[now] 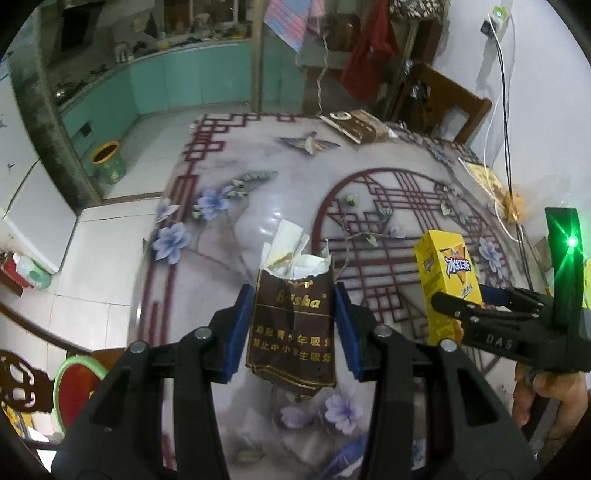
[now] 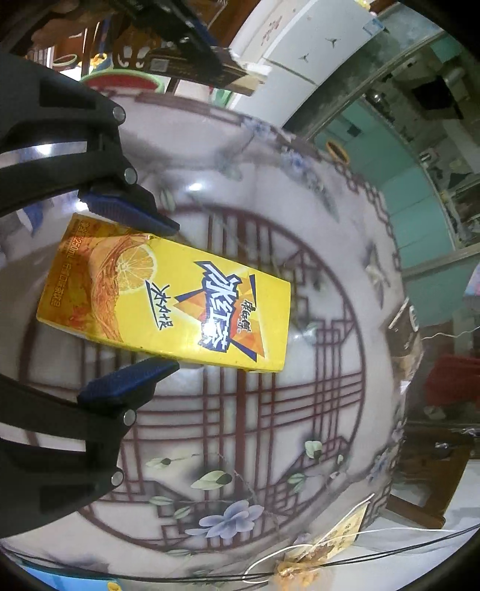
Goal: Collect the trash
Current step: 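Carry the iced-tea carton and cigarette pack over to the red bucket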
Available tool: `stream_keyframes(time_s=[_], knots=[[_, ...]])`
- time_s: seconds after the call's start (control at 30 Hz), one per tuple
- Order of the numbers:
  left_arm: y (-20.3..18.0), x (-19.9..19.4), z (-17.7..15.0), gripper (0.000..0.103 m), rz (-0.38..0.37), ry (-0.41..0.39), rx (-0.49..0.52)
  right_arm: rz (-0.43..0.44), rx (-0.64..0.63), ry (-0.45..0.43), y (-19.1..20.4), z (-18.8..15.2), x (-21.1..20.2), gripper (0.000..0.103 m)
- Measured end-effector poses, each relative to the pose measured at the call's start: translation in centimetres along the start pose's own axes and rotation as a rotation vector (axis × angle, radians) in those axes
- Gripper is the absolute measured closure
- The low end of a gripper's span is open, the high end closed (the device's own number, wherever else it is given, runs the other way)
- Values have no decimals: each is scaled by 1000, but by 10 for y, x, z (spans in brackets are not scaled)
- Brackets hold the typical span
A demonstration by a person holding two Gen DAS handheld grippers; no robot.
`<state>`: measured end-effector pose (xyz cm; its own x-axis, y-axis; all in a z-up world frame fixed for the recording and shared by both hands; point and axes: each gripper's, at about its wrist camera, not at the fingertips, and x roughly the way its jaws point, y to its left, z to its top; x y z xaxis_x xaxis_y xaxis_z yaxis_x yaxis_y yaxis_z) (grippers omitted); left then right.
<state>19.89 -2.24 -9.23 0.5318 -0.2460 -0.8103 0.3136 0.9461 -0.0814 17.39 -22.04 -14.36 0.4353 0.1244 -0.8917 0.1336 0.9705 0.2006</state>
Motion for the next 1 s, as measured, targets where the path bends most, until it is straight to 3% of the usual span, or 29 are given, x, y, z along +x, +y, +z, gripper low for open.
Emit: stream_keyframes(time_s=[0.7, 1.0], knots=[[68, -49, -66, 61, 29, -5, -141, 34, -74, -30, 69, -39, -30, 38], [114, -75, -100, 61, 54, -15, -240, 60, -171, 10, 123, -42, -24, 38]])
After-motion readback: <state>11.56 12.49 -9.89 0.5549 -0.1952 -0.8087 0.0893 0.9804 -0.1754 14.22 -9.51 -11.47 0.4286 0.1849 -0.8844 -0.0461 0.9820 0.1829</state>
